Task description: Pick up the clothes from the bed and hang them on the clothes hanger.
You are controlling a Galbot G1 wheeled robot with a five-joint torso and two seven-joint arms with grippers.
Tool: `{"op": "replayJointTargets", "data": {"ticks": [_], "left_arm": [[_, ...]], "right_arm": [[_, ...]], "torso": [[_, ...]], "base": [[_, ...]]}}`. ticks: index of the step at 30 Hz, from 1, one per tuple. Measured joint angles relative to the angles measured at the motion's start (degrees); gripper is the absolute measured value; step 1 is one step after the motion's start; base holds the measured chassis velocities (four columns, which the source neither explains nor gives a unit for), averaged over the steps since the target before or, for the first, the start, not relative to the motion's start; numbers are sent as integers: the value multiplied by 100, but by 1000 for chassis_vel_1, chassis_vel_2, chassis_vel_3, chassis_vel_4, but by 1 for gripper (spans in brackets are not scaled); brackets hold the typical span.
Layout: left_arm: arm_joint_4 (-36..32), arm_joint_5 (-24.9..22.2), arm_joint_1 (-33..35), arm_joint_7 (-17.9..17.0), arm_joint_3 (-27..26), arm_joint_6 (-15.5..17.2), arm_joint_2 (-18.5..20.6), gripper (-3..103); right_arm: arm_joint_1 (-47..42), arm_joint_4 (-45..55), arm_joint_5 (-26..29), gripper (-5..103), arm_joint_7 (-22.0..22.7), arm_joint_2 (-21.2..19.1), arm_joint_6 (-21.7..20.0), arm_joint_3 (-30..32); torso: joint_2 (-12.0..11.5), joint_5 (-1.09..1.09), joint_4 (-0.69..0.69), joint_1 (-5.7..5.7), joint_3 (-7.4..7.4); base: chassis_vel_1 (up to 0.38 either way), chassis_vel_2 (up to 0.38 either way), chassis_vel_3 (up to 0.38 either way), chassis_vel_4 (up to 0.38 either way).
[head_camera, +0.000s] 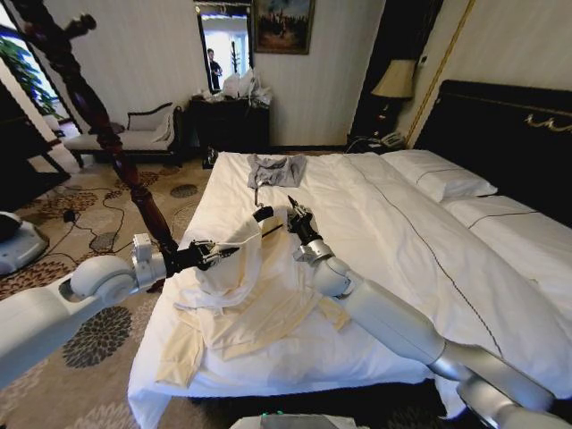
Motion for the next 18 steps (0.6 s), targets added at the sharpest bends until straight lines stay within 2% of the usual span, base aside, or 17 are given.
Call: {"op": "replayJointTargets", "data": {"ticks": [3,5,8,10,11,12,14,15,18], "left_arm": [[8,19,-3,-38,-6,-32,-40,20],[13,30,-3,-44,-6,-41,-49,20],[47,77,-5,-39,-19,-67,-101,20],[63,93,-8,-39,-25,-76,-119,20],[90,111,-12,-42,-33,-94,-150,20],[121,126,-14,-48,-49,-112,-179,20],[131,132,-14,-53,-57,-123,-190,20],[164,154,-15,-59,-69,-141,-218,20],[250,250,-28,-59,-79,-192,-291,20]], "right_arm": [[-13,12,1,59,11,-3,6,11],[-15,17,2,59,12,-6,10,11],[-10,27,24,75,9,-15,19,-21],[-5,28,31,75,8,-15,23,-28],[3,32,37,86,4,-15,37,-34],[15,37,51,91,-4,-16,55,-42],[19,43,61,91,-5,-18,61,-47],[29,61,96,96,-6,-23,64,-59],[34,119,163,100,-5,-39,58,-119]], "torso": [[0,0,0,0,0],[0,0,0,0,0],[0,0,0,0,0],[0,0,0,0,0],[0,0,0,0,0],[0,0,0,0,0],[0,0,0,0,0],[0,0,0,0,0],[0,0,0,0,0]], "base": [[0,0,0,0],[0,0,0,0],[0,0,0,0],[0,0,0,0],[0,0,0,0],[0,0,0,0],[0,0,0,0],[0,0,0,0],[0,0,0,0]]}}
